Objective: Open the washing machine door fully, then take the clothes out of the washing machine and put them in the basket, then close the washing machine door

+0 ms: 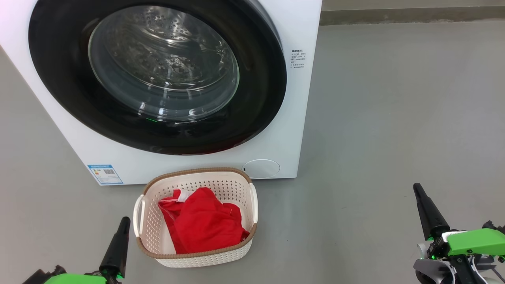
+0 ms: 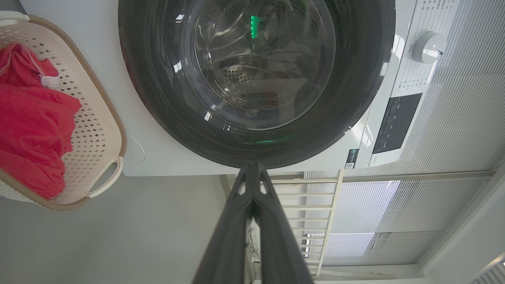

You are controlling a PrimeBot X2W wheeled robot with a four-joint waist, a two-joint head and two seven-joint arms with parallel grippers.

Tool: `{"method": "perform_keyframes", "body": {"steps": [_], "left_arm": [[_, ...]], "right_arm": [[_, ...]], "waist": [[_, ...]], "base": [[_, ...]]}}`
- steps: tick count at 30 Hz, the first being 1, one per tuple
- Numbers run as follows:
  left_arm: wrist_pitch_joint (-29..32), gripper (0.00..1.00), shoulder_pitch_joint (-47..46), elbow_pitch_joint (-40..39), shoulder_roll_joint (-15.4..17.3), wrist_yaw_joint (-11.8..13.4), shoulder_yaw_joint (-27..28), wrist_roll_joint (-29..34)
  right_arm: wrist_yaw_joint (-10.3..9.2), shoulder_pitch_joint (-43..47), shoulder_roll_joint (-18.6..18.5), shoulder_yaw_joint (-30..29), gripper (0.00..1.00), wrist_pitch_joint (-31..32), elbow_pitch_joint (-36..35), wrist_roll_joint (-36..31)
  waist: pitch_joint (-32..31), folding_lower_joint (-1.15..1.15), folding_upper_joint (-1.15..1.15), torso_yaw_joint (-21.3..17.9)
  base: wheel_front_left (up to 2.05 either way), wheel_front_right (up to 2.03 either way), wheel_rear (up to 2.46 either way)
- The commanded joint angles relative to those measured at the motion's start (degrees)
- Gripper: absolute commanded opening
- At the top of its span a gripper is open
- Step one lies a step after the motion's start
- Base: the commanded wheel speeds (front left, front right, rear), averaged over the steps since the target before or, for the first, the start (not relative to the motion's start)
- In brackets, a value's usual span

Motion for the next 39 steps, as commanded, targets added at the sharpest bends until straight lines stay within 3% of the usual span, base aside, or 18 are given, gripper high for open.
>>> {"method": "perform_keyframes", "body": {"steps": [1, 39], "left_arm": [[0.3, 0.0, -2.3, -1.2, 0.5, -0.4, 2.0, -0.4], [0.3, 0.0, -2.3, -1.2, 0.5, -0.4, 2.0, -0.4]], "right_arm": [[-0.04, -2.4, -0.9, 0.9, 0.0, 0.3, -1.4, 0.3], [-0.04, -2.4, -0.9, 0.9, 0.0, 0.3, -1.4, 0.3]], "waist": [[0.0, 0.0, 0.0, 0.0], [0.0, 0.0, 0.0, 0.0]], "base": [[0.0, 0.0, 0.0], [0.0, 0.0, 0.0]]}}
